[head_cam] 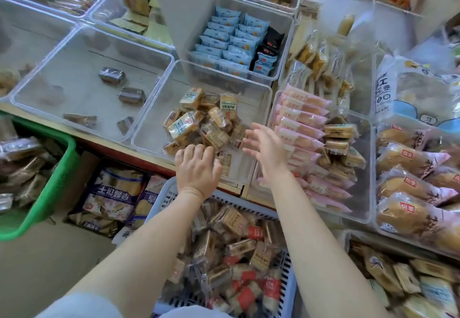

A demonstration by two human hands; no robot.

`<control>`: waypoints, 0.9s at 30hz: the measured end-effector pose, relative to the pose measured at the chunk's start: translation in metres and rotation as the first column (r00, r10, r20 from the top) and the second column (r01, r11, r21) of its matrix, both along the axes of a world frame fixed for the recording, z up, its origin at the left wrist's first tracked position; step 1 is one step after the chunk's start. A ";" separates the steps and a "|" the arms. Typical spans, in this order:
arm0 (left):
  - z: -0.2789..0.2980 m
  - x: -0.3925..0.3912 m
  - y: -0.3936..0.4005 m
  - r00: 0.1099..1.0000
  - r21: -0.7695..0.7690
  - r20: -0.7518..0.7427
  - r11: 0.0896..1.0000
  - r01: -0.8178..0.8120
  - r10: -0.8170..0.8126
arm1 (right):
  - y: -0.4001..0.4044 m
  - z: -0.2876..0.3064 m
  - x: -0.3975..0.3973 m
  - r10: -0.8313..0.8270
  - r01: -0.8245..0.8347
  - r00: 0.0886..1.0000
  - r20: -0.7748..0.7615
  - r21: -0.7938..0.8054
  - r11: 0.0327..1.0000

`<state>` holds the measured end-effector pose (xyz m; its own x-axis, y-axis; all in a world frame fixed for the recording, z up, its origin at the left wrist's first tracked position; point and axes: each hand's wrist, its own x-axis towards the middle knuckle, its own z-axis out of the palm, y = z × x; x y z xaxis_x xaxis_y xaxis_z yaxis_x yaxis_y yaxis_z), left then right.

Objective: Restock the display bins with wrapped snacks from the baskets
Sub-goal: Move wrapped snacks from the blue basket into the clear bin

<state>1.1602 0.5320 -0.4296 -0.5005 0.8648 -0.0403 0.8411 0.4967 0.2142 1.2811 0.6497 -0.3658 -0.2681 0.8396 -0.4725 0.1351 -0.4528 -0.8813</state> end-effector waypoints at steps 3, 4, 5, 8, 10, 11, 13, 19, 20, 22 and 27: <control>-0.002 0.000 0.002 1.000 0.012 -0.013 1.000 -0.012 0.013 | -0.002 -0.001 0.030 -0.169 0.114 0.961 0.218 0.244 0.963; -0.003 0.000 0.002 1.000 0.012 -0.016 1.000 -0.015 0.015 | -0.001 -0.003 0.043 -0.265 0.164 0.924 0.275 0.339 0.926; -0.002 0.000 0.002 1.000 0.017 -0.020 1.000 -0.015 0.016 | 0.001 -0.005 0.057 -0.363 0.208 0.876 0.319 0.430 0.878; -0.002 0.001 0.001 0.999 0.038 -0.009 0.999 -0.033 0.033 | 0.018 -0.015 0.101 -0.602 0.268 0.672 0.432 0.615 0.742; -0.002 0.003 0.002 0.998 0.029 0.018 0.998 -0.063 0.063 | 0.034 -0.021 0.131 -0.626 0.229 0.529 0.573 0.614 0.756; -0.001 0.005 0.002 0.996 0.013 0.030 0.997 -0.081 0.081 | 0.041 -0.024 0.143 -0.580 0.200 0.482 0.657 0.562 0.803; -0.002 0.007 0.004 0.992 -0.012 0.040 0.993 -0.117 0.117 | 0.054 -0.029 0.162 -0.433 0.124 0.421 0.797 0.423 0.898; -0.001 0.014 0.013 0.970 -0.077 0.036 0.968 -0.239 0.242 | 0.077 -0.035 0.174 -0.189 -0.165 0.233 0.954 0.230 0.959; 0.000 0.014 0.014 0.968 -0.093 0.028 0.965 -0.245 0.249 | 0.078 -0.037 0.173 -0.201 -0.181 0.220 0.954 0.243 0.953; 0.001 0.014 0.014 0.968 -0.105 0.017 0.963 -0.248 0.251 | 0.077 -0.043 0.171 -0.209 -0.239 0.196 0.958 0.253 0.937; 0.001 0.015 0.014 0.967 -0.070 0.023 0.966 -0.250 0.252 | 0.068 -0.049 0.166 -0.171 -0.317 0.145 0.975 0.210 0.925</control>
